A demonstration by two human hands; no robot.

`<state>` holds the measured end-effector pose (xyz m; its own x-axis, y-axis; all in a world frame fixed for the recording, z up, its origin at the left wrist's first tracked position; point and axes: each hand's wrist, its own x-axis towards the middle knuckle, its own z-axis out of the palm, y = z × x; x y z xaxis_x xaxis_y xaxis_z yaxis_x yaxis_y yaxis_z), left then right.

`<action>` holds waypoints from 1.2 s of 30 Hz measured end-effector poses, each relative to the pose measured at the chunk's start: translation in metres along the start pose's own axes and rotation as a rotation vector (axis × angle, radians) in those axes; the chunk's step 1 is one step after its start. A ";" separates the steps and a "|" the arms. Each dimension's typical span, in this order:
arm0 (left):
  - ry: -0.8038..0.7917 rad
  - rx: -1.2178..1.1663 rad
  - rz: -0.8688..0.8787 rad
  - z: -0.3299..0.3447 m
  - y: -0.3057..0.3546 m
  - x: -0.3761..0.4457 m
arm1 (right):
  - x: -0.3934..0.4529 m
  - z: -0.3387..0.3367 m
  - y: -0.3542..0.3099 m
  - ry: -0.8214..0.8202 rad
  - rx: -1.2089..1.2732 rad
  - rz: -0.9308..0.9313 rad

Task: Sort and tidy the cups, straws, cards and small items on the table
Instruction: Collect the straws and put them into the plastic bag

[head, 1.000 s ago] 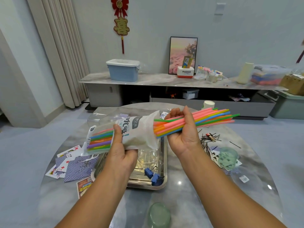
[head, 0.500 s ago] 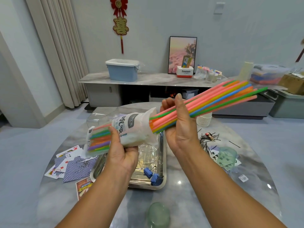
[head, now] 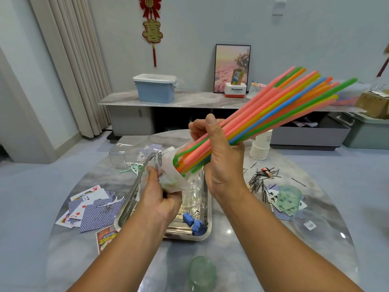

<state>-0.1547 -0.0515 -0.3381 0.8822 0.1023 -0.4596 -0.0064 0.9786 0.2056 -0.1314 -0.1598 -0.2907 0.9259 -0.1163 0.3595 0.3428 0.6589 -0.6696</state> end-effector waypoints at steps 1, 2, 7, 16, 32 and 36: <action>-0.006 0.000 0.008 0.000 0.000 0.000 | 0.000 0.001 0.000 0.039 0.009 0.000; -0.015 -0.005 0.016 0.000 -0.001 0.000 | 0.000 0.002 0.001 0.083 0.027 0.003; -0.054 -0.001 0.094 0.001 0.000 0.000 | 0.001 0.003 0.000 0.220 0.124 0.042; -0.087 0.036 0.195 -0.003 -0.006 0.003 | -0.003 -0.008 0.012 0.204 0.068 0.271; -0.343 0.063 -0.046 0.010 -0.021 -0.013 | 0.009 -0.020 0.003 0.170 0.061 0.278; -0.347 0.063 -0.003 0.014 -0.027 -0.020 | 0.001 -0.021 0.014 0.152 0.060 0.343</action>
<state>-0.1658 -0.0819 -0.3223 0.9896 0.0221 -0.1418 0.0161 0.9648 0.2625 -0.1220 -0.1666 -0.3133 0.9998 0.0127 0.0170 0.0026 0.7203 -0.6936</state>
